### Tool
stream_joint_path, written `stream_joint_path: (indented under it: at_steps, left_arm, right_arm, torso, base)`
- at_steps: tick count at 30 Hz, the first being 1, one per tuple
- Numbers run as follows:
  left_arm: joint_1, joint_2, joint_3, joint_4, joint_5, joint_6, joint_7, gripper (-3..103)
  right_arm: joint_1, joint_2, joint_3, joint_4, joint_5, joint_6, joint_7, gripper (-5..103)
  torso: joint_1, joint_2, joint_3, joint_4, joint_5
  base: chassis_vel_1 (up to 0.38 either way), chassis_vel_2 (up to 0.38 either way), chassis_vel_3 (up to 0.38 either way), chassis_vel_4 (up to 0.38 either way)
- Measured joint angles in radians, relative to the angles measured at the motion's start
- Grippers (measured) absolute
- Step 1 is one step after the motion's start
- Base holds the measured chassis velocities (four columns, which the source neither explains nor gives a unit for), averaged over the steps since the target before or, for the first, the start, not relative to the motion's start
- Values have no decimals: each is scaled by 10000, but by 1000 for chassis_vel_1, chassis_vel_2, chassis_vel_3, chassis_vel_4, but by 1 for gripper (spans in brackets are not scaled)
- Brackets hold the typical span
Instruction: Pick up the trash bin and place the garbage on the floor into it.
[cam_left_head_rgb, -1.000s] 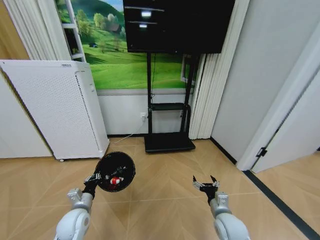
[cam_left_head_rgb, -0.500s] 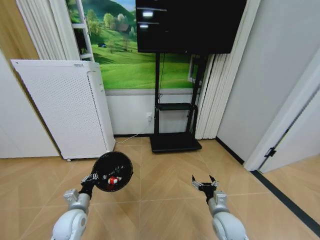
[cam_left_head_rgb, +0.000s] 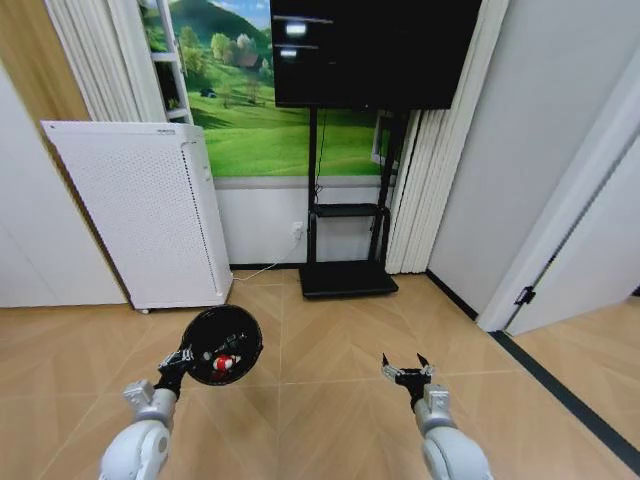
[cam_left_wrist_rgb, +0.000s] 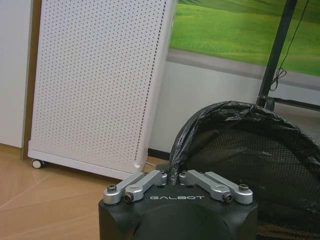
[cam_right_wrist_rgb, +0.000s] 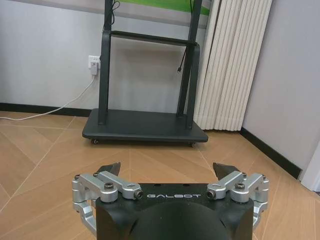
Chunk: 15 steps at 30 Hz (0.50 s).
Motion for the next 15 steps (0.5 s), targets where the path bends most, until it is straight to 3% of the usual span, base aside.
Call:
stream_joint_path:
  at_steps: [9,15]
  left_arm:
    - [-49,-15,25,43,32,-5,-4,4]
    - [-83,-154,36,102,68,-5,-269,4]
  right_arm:
    - [29,2,-9,-149,-39,77,-82,100]
    - [116,24,-13,-451,-25,706,-99,100]
  torso:
    - [3,-2,6,2,0]
    - [1,-2,5,1,-1]
  base:
    - [5,73,-18,-59]
    - [78,98,-87,-101]
